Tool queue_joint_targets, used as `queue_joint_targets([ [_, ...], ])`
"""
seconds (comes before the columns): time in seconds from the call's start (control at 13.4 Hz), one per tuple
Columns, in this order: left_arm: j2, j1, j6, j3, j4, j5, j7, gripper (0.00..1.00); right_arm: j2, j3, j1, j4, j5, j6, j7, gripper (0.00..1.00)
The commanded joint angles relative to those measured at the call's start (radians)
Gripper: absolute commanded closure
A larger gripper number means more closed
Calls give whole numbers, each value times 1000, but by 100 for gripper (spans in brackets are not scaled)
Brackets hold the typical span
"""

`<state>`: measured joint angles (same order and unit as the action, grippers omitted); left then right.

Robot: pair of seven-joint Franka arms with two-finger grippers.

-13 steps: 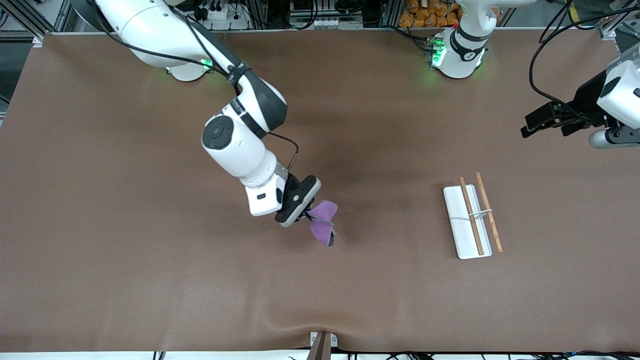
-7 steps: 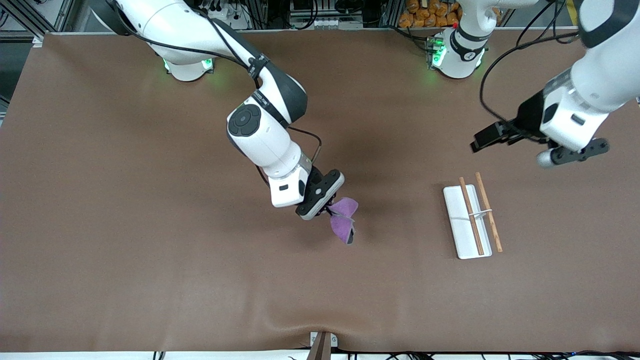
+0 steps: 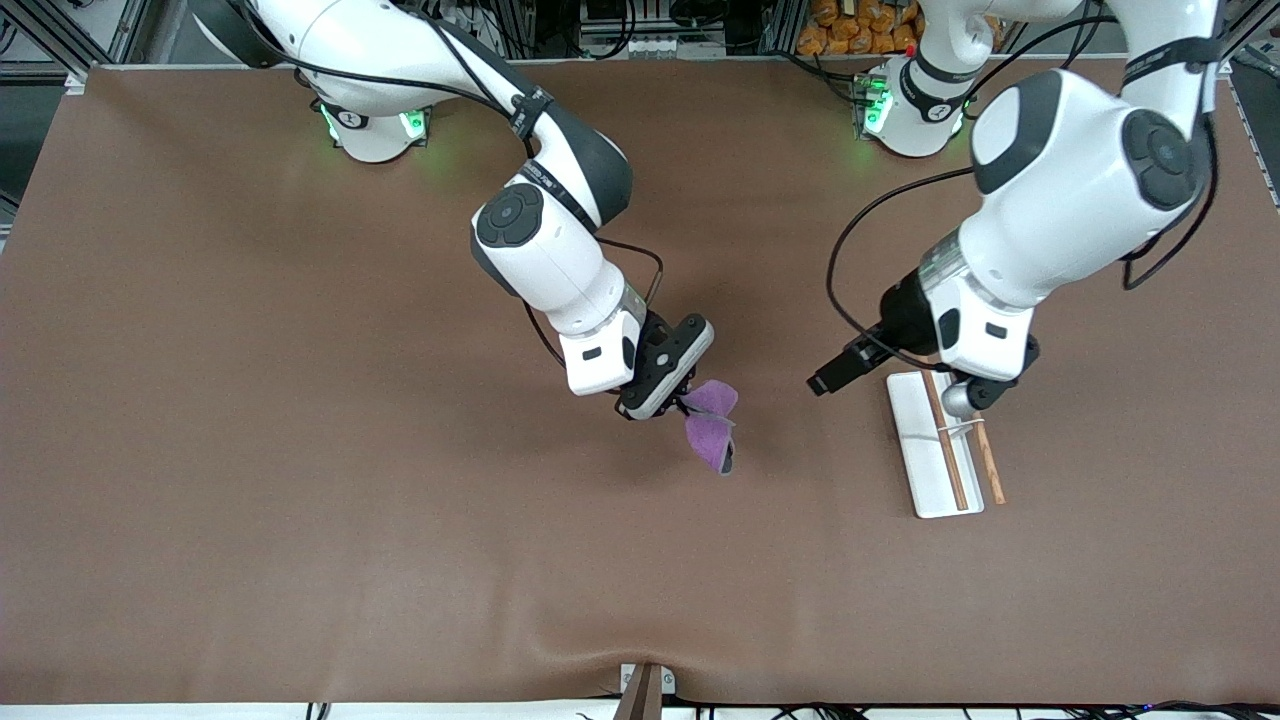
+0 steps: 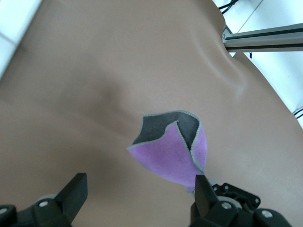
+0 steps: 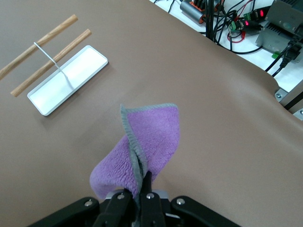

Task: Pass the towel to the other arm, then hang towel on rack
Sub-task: 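Grasp the towel with the left gripper beside the right gripper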

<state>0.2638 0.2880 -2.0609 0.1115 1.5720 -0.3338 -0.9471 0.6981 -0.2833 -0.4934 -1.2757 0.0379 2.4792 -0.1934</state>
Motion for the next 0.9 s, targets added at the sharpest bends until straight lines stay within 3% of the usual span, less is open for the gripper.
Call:
queue_joint_targets([
  [0.0, 54, 25, -34, -6, -32, -22, -47, 8, -11, 6, -11, 9, 8, -8, 20, 100],
  [0.3, 123, 60, -154, -6, -64, -65, -169, 20, -12, 6, -33, 9, 8, -8, 22, 100],
  [0.82, 175, 99, -211, -6, -81, -65, -233, 28, -12, 6, -44, 9, 2, -8, 51, 100],
])
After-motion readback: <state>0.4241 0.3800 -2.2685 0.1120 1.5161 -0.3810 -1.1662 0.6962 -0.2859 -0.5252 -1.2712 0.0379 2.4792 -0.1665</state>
